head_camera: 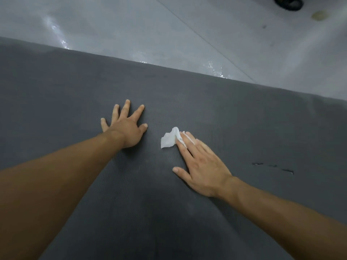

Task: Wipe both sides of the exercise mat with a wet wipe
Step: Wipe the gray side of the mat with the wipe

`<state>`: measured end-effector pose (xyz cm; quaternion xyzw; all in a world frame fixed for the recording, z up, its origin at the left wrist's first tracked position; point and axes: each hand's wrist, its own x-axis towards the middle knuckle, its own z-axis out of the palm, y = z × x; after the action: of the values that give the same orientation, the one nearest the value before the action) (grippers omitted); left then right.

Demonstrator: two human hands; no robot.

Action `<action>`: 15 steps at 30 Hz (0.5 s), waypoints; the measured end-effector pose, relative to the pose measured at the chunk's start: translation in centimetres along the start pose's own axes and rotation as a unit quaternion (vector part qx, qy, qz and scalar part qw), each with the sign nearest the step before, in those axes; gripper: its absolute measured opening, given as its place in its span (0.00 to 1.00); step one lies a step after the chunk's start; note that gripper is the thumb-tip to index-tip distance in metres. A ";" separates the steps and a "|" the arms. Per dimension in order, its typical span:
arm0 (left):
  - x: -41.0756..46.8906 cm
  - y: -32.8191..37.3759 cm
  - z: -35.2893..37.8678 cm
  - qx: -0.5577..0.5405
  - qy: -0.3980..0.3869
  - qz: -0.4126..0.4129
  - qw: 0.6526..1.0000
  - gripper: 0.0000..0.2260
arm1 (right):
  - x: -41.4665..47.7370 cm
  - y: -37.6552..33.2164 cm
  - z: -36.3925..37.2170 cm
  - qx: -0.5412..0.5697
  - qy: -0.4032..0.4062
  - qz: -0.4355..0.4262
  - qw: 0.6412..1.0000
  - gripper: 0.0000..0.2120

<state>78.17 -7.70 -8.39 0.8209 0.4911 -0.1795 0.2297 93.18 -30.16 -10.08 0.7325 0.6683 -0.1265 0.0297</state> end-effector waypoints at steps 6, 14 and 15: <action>-2.4 -0.5 3.0 0.016 0.082 0.032 0.996 0.28 | -3.3 4.9 0.3 0.009 0.022 0.164 0.986 0.41; -4.5 0.3 5.5 0.012 0.117 0.064 0.991 0.26 | -4.4 6.3 0.5 0.091 0.018 0.210 0.973 0.48; -4.7 0.4 5.6 0.010 0.120 0.065 0.991 0.26 | -4.5 5.3 0.6 0.096 0.021 0.192 0.976 0.47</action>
<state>76.01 -14.38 -10.53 0.8689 0.4590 -0.0691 0.1717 98.02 -35.25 -10.34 0.8491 0.5005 -0.1661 -0.0312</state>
